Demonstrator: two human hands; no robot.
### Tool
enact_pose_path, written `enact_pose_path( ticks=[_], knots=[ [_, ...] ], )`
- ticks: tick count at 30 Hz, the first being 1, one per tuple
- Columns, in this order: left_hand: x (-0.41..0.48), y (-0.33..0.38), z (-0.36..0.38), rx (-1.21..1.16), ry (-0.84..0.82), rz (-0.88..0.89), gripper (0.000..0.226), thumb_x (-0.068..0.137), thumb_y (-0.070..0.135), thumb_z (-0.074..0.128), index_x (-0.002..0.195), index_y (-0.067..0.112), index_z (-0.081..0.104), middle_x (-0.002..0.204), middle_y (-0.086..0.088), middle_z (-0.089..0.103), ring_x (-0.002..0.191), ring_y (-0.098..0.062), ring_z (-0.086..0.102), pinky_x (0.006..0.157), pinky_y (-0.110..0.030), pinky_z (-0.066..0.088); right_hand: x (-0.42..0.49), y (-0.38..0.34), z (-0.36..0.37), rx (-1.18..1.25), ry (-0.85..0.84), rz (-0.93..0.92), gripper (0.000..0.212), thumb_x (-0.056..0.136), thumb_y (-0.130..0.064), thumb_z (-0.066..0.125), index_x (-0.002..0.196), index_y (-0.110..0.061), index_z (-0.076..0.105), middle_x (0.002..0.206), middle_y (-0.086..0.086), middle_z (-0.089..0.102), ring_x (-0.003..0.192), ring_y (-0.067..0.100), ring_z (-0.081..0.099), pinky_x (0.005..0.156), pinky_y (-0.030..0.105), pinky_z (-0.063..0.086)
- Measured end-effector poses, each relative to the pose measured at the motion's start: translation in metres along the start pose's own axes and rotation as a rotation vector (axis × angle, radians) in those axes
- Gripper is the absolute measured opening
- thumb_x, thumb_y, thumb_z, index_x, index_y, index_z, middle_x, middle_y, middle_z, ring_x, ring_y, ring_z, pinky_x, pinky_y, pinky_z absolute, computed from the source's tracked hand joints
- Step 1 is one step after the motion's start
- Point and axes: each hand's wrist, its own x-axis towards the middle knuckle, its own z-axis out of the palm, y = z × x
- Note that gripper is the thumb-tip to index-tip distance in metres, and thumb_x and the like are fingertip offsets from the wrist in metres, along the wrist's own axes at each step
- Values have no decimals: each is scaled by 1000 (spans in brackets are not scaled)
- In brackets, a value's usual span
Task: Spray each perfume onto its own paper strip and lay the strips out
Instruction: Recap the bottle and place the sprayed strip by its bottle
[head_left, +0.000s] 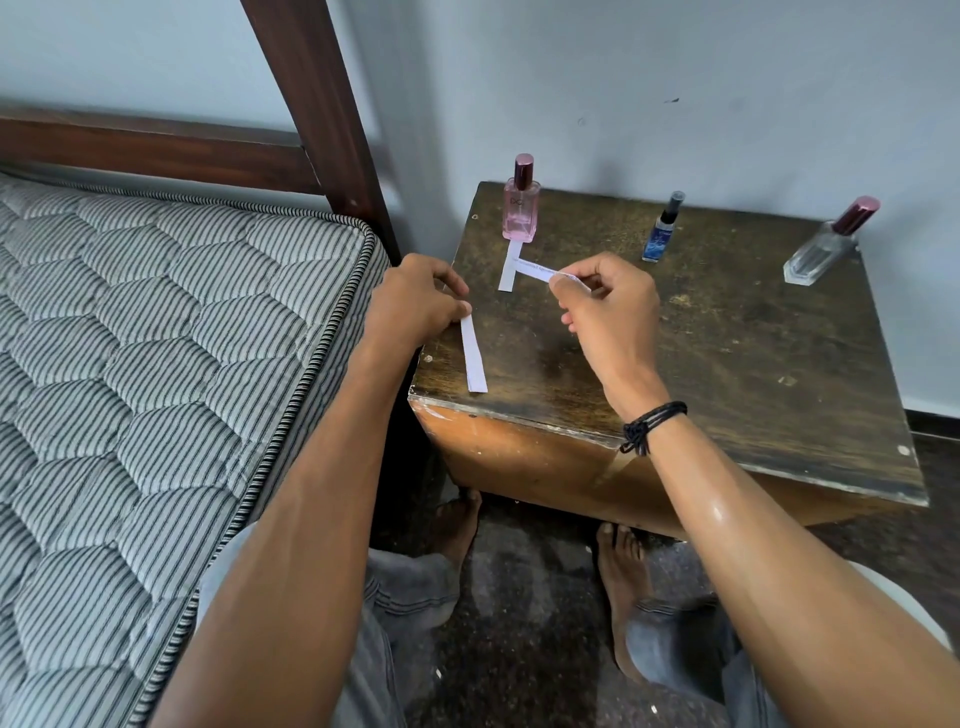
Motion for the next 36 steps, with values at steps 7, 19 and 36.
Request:
enact_pose_path(
  ticks=[7,19,36],
  knots=[
    [2,-5,-4,85,7,-11,18,77,26,85,76,29,67,73,4,69,79,-20,71,87,-46,58,1,2,-3,-14,-10,-35,17,90,-19,74,80,-33,71,78,-8,72,74,20,71,71,49,61],
    [-21,45,12,-516,-257,-124,45,98,46,61,100,4,76,86,-10,78,66,-11,68,59,-17,54,-2,17,-17,-143,-57,-260,2,92,-21,74,91,-22,76,78,-19,67,70,3,65,65,13,48],
    [-19,70,45,-606,-98,-138,8,90,7,72,83,10,75,70,-6,74,59,-12,66,57,-20,54,8,33,-51,-381,-215,-542,15,92,-16,74,106,-19,80,93,-7,66,70,17,61,63,41,53]
  ],
)
